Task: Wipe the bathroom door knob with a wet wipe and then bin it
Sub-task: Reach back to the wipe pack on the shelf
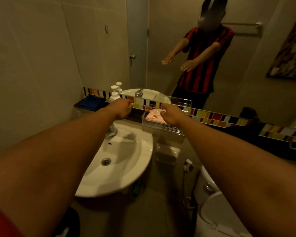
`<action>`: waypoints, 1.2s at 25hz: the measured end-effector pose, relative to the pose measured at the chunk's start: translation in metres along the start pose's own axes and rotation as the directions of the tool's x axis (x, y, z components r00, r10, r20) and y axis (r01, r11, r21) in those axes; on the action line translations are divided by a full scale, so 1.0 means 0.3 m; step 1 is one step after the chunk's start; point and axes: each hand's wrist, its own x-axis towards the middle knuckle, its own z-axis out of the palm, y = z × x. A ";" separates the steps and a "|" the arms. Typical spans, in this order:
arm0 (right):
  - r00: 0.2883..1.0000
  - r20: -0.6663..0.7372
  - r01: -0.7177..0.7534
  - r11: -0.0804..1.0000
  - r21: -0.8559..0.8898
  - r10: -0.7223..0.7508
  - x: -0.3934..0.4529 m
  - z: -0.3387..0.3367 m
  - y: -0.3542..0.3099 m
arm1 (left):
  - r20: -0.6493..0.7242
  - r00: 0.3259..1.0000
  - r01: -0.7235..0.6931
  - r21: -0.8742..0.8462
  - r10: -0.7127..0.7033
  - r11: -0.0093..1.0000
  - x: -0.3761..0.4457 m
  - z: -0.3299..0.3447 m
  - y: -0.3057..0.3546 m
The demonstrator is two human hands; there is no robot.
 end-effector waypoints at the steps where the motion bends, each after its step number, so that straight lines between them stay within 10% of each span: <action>1: 1.000 -0.003 -0.013 1.000 -0.005 0.013 0.012 -0.009 0.036 | 0.009 1.000 -0.005 -0.005 0.005 1.000 0.030 0.020 0.025; 30: 0.929 0.260 -0.230 0.960 -0.158 0.265 0.704 0.320 0.474 | 0.492 0.860 -0.273 0.214 0.138 0.938 0.909 0.627 0.037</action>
